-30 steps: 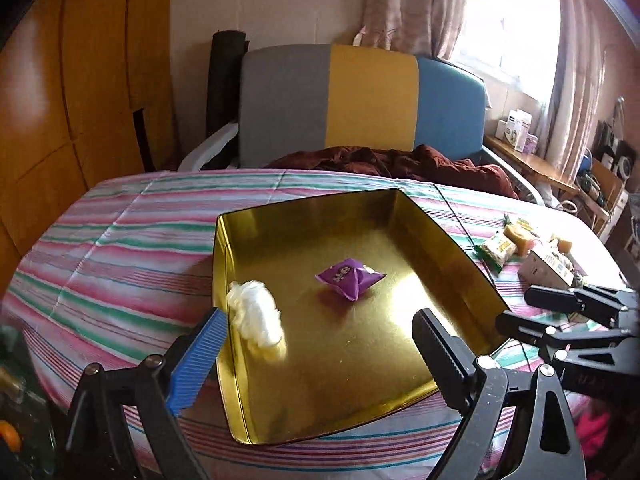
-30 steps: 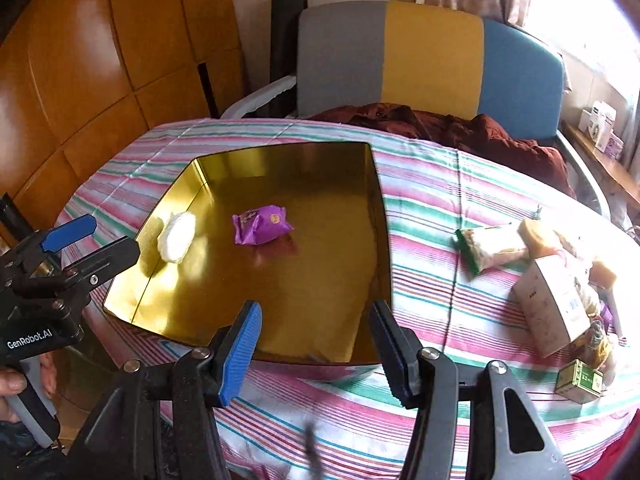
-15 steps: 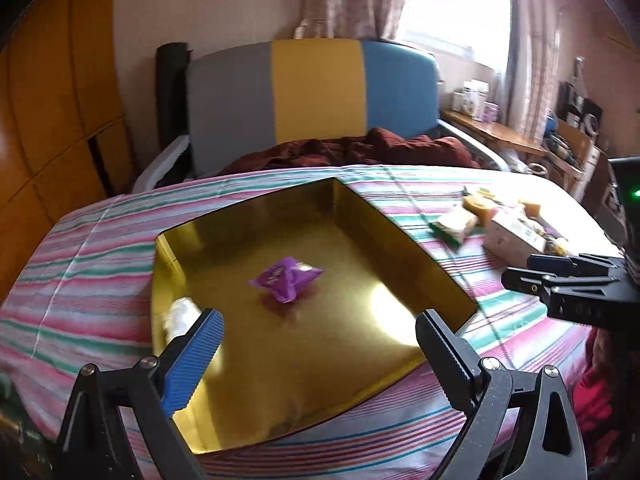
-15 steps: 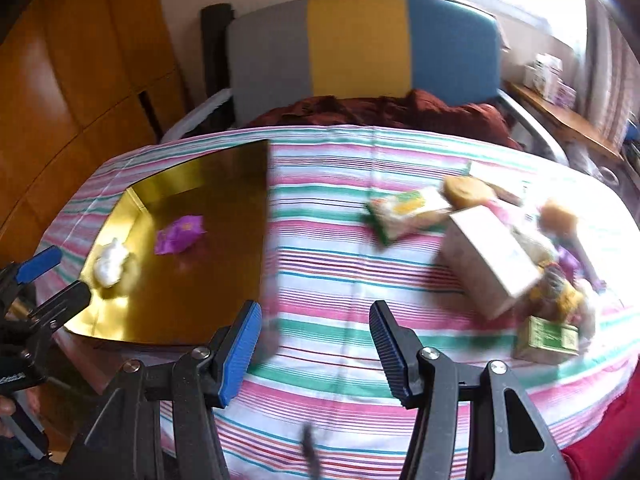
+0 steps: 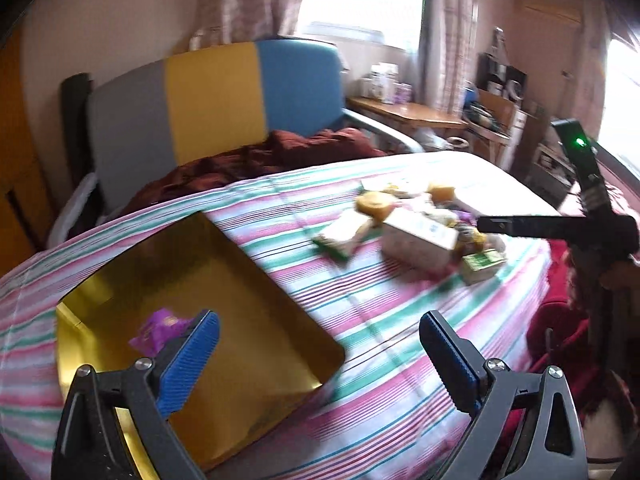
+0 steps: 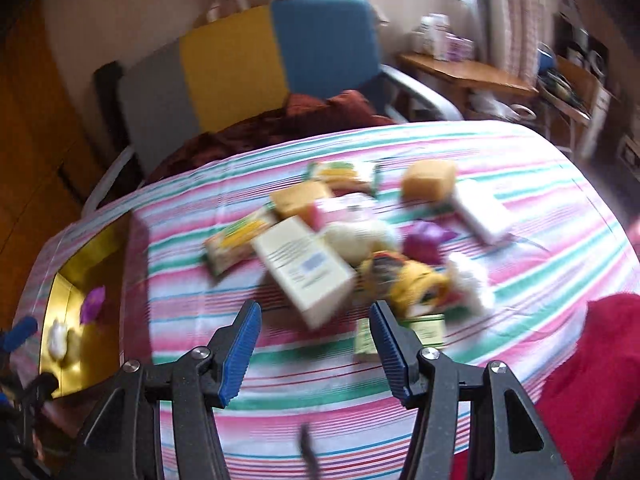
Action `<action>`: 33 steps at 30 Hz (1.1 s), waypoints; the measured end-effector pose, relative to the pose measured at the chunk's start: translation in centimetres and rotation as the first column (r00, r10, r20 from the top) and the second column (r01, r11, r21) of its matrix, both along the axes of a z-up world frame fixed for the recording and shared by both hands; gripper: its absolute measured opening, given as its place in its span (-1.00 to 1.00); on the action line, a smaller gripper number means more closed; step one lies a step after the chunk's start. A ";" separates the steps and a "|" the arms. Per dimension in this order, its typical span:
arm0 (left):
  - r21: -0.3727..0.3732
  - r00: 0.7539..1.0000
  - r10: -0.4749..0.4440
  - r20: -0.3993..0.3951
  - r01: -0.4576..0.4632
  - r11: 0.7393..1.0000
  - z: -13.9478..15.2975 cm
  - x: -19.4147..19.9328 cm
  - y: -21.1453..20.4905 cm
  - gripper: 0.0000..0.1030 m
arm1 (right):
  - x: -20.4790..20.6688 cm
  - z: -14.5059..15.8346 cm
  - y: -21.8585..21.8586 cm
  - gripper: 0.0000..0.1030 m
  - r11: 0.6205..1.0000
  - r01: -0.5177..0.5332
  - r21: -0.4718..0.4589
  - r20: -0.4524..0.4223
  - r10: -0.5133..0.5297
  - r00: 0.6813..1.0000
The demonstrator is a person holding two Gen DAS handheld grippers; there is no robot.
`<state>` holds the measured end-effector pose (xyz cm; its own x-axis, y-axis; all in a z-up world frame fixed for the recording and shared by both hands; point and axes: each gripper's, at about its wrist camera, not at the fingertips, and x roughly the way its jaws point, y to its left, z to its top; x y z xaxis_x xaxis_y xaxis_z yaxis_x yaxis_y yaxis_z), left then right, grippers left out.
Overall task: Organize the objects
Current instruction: 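Move both tools back over the pile of items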
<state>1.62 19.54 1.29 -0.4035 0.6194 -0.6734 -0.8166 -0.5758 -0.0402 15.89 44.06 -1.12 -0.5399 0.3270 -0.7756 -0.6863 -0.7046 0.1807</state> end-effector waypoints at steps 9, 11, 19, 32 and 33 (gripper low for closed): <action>-0.011 0.983 -0.100 0.155 0.103 0.995 -0.4 -0.1 8.6 0.98 | 2.5 -0.8 4.6 0.12 0.995 0.083 -0.059 -0.080 -0.087 0.993; -0.020 0.978 -0.113 0.176 0.118 0.993 -0.8 -0.2 10.1 0.98 | 3.1 -1.4 5.3 0.12 0.990 0.099 -0.103 -0.103 -0.109 0.989; -0.070 0.922 -0.040 0.386 0.073 0.995 -4.1 -3.1 17.0 0.98 | 4.8 -2.4 7.1 0.21 0.964 0.149 -0.220 -0.173 -0.189 0.967; -0.162 0.849 0.148 0.507 -0.075 0.984 -7.6 -6.6 23.5 0.99 | 5.7 -2.3 7.8 0.24 0.952 0.147 -0.267 -0.238 -0.213 0.948; -0.170 0.847 0.157 0.507 -0.080 0.982 -7.9 -6.8 24.0 0.99 | 5.7 -2.3 7.8 0.24 0.952 0.146 -0.269 -0.240 -0.213 0.947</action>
<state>-5.16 43.51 -6.60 -0.0379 0.4750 -0.8791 -0.6248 -0.6979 -0.3502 21.58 51.87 -3.39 -0.6856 0.2557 -0.6815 -0.7009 -0.4845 0.5234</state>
